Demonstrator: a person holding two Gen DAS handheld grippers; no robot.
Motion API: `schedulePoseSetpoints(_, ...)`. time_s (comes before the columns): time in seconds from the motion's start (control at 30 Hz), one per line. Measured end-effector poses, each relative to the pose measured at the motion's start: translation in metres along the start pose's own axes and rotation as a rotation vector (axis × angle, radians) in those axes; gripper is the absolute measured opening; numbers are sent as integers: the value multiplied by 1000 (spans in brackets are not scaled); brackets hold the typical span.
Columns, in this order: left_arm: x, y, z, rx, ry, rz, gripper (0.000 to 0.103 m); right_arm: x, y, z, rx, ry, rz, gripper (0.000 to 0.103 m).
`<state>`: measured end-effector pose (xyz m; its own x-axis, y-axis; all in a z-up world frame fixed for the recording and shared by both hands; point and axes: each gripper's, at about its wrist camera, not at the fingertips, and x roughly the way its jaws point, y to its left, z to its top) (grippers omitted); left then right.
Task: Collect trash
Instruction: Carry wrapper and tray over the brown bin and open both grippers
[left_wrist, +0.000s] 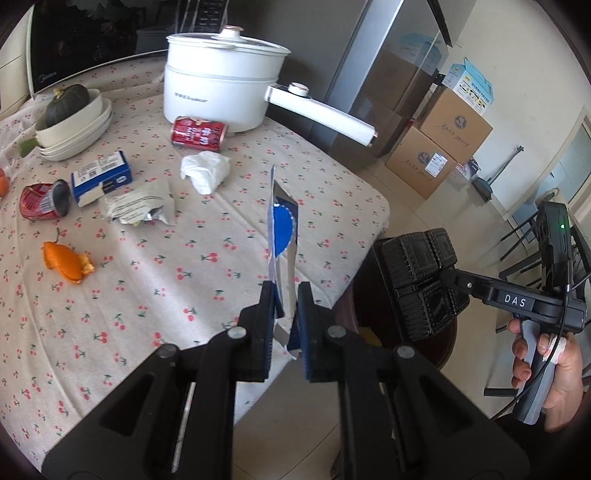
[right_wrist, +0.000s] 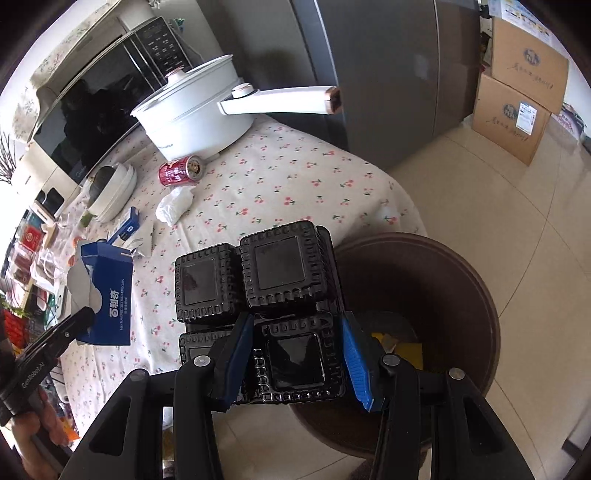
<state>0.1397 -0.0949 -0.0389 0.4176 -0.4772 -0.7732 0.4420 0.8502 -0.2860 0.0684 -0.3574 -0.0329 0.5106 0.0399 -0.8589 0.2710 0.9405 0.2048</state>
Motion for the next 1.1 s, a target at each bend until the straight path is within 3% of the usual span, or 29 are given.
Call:
schedulePoseSetpoints(0.4,52,-89,-12,120,93,-160,14,-17,-101,-23,105,20,-111,49)
schedulePoseSetpoints(0.6,72,-112,-20,172,110,-196,16,-23,-135,-34,148,29,-145,49)
schedulePoseSetpoints(0.67,77,-115,-20,175,116,-216,27,-25,-143,-36,161,29,-146,49)
schedulePoseSetpoints(0.73,82,-114,-20,157,134,-207,70,-27,-148,-38,169,28,-143,50)
schedulePoseSetpoints(0.8,81,-112,-20,144,122,-165,84,-27,-151,-38,172,27,-140,50)
schedulePoseSetpoints(0.87,82,-110,-20,147,133,-124,86,-26,-150,-37,171,27,-137,50)
schedulePoseSetpoints(0.97,80,-102,-21,154,134,-63,99,-25,-148,-36,165,28,-136,50)
schedulePoseSetpoints(1.1,72,-88,-24,154,141,-23,101,-25,-144,-36,155,32,-132,50)
